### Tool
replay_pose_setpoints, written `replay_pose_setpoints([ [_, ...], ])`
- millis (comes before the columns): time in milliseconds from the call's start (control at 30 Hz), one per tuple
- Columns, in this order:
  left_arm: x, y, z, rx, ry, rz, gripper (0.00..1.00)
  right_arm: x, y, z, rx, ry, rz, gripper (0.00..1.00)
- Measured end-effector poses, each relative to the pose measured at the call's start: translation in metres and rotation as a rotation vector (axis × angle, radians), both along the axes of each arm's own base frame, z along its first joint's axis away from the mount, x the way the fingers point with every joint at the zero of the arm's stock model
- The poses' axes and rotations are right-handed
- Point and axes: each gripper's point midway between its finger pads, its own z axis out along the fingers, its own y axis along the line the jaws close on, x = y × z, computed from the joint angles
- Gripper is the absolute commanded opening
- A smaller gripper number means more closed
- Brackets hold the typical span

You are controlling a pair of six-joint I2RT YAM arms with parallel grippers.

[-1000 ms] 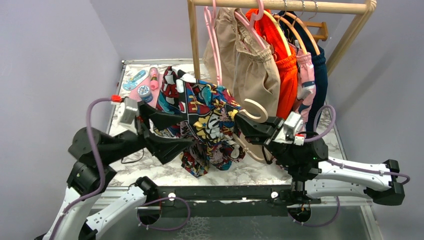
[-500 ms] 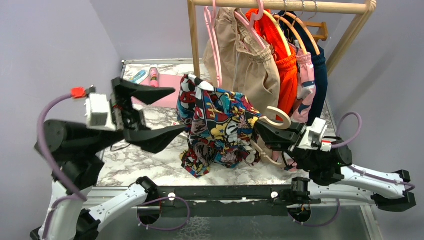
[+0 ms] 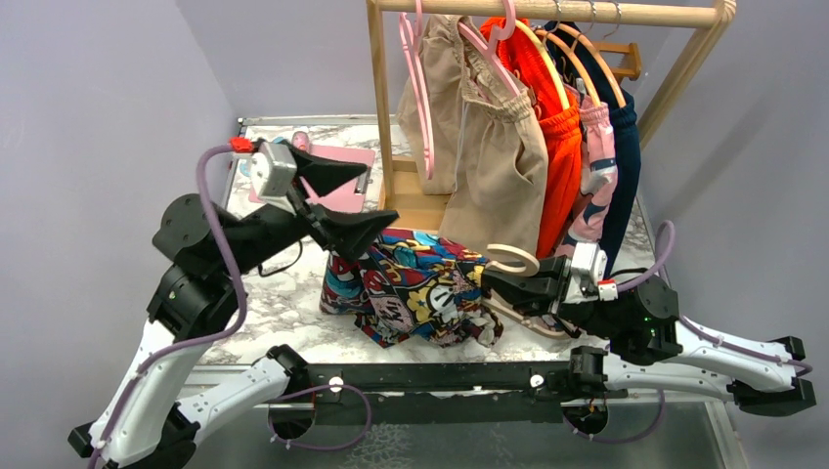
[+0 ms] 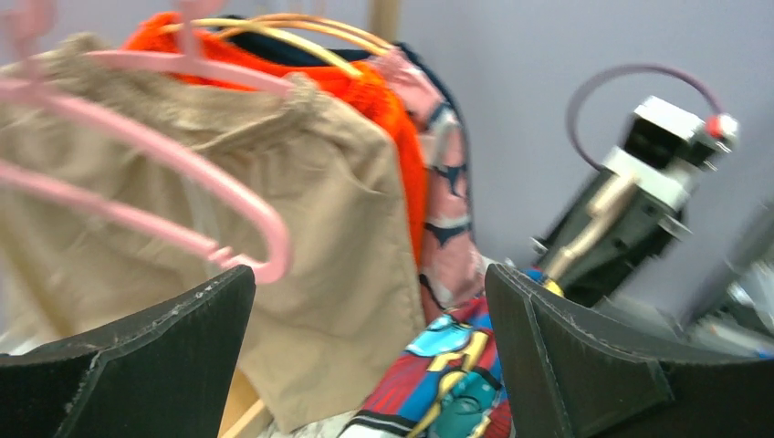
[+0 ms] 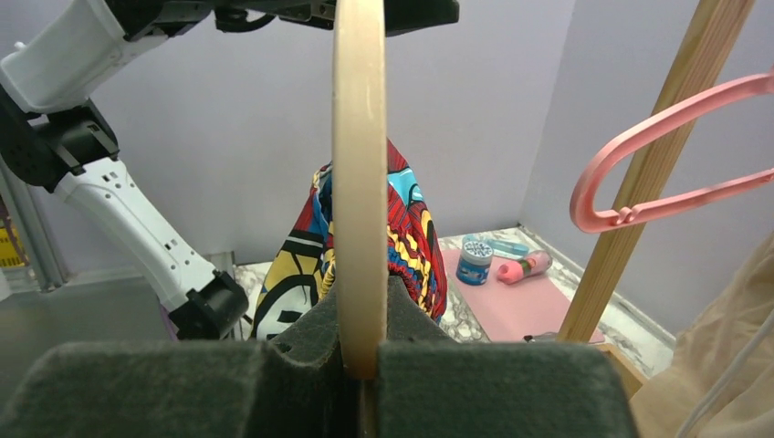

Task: Place the shorts on the hanger
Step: Hang the shorts on the hanger.

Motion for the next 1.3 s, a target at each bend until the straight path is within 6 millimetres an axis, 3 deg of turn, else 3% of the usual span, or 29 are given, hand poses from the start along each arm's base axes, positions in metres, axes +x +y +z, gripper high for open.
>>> replay_pose_setpoints([
  [100,0.017,0.026,0.001,-0.052,0.056,0.188,0.99,0.000,0.002,-0.006,-0.013,0.009,0.004,0.01],
  [233,0.040,0.083,-0.003,-0.180,0.174,0.512,0.99,0.001,0.005,-0.012,-0.029,0.017,0.005,0.01],
  [300,0.050,0.108,-0.015,-0.223,0.249,0.658,0.99,0.001,0.007,-0.015,-0.038,0.019,0.005,0.01],
  [367,0.063,0.126,-0.036,-0.221,0.333,0.799,0.99,0.002,0.011,-0.019,-0.049,0.022,0.004,0.01],
  [467,0.090,0.140,-0.085,-0.106,0.462,1.011,0.99,0.004,0.019,-0.027,-0.069,0.027,0.003,0.01],
  [633,0.121,0.145,-0.164,0.225,0.601,1.244,0.99,0.009,0.037,-0.040,-0.107,0.036,0.003,0.01],
  [700,0.126,0.144,-0.174,0.325,0.603,1.266,0.99,0.011,0.045,-0.046,-0.128,0.041,0.003,0.01],
  [767,0.127,0.145,-0.164,0.335,0.567,1.256,0.99,0.012,0.051,-0.051,-0.140,0.045,0.003,0.01],
  [867,0.117,0.140,-0.129,0.211,0.454,1.131,0.99,0.013,0.055,-0.052,-0.138,0.044,0.003,0.01],
  [1100,0.033,0.118,-0.045,-0.008,0.086,0.653,0.99,0.020,0.057,-0.047,-0.110,0.042,-0.015,0.01],
  [1167,0.017,0.099,-0.037,0.020,0.019,0.511,0.99,0.022,0.056,-0.047,-0.098,0.044,-0.022,0.01],
  [1300,-0.008,0.067,-0.047,0.111,-0.043,0.279,0.99,0.025,0.055,-0.050,-0.069,0.048,-0.028,0.01],
])
